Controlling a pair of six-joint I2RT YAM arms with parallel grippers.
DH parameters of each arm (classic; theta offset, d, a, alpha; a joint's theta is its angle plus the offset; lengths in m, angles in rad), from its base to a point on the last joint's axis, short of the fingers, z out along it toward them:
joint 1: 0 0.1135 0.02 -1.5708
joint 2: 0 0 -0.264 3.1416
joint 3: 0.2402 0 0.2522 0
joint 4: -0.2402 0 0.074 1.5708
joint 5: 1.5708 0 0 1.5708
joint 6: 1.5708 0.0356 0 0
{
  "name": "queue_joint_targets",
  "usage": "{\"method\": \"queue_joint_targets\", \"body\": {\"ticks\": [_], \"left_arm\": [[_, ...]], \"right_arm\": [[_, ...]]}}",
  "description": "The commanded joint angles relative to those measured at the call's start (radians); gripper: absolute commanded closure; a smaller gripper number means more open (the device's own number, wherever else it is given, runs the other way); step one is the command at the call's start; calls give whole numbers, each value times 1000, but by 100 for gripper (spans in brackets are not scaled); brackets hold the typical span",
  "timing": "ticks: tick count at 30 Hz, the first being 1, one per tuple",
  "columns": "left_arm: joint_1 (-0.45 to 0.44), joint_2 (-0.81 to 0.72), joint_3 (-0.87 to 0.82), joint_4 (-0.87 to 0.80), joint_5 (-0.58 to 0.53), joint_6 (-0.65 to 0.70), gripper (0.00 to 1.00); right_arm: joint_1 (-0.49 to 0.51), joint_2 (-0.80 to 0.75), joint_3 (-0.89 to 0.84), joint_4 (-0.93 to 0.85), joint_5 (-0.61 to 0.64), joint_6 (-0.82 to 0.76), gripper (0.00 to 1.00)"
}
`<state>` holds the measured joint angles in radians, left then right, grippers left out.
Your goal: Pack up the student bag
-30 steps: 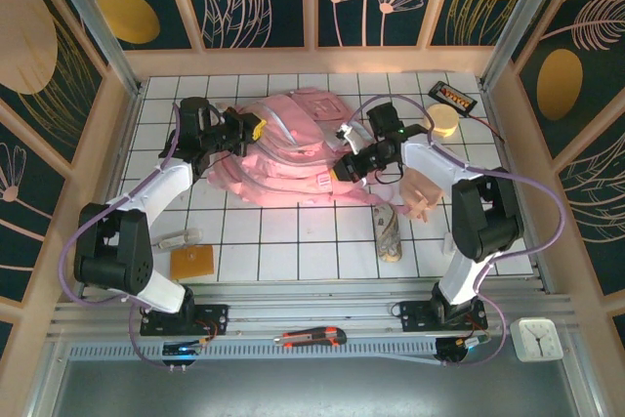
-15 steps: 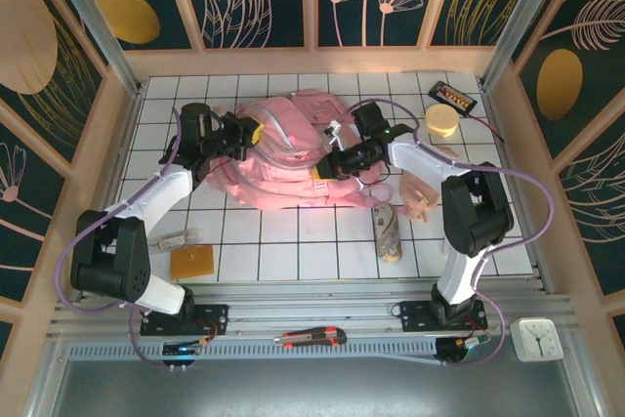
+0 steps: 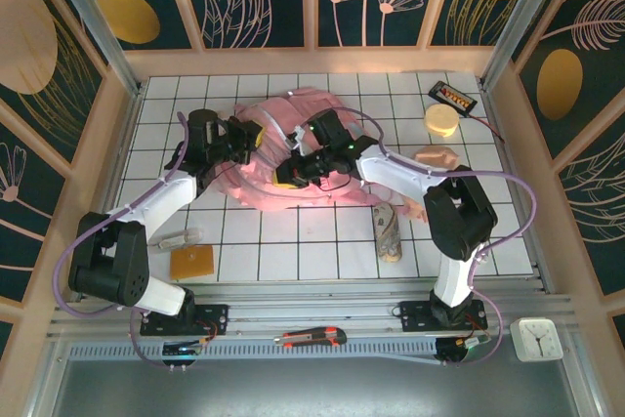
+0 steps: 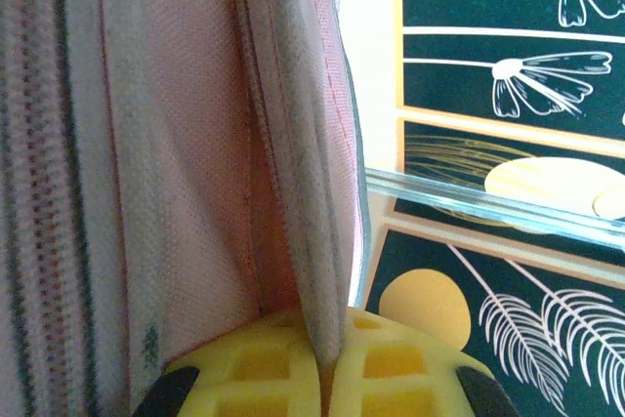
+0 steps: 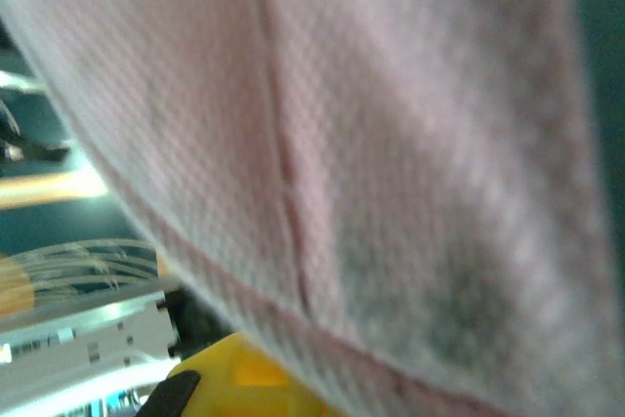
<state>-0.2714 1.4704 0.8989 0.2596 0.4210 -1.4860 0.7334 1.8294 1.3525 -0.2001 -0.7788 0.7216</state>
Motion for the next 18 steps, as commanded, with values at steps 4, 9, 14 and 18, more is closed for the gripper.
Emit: {"method": "queue_joint_targets", "body": {"ticks": [4, 9, 14, 18], "left_arm": [[-57, -79, -41, 151, -30, -38, 100], [-122, -120, -89, 166, -118, -79, 100], [-186, -130, -129, 213, -174, -131, 100], [-188, -154, -112, 145, -165, -85, 78]], "right_arm": [[31, -4, 46, 289, 245, 201, 100], [61, 44, 91, 346, 295, 289, 100], [65, 20, 49, 342, 365, 311, 100], [18, -56, -43, 293, 416, 261, 100]]}}
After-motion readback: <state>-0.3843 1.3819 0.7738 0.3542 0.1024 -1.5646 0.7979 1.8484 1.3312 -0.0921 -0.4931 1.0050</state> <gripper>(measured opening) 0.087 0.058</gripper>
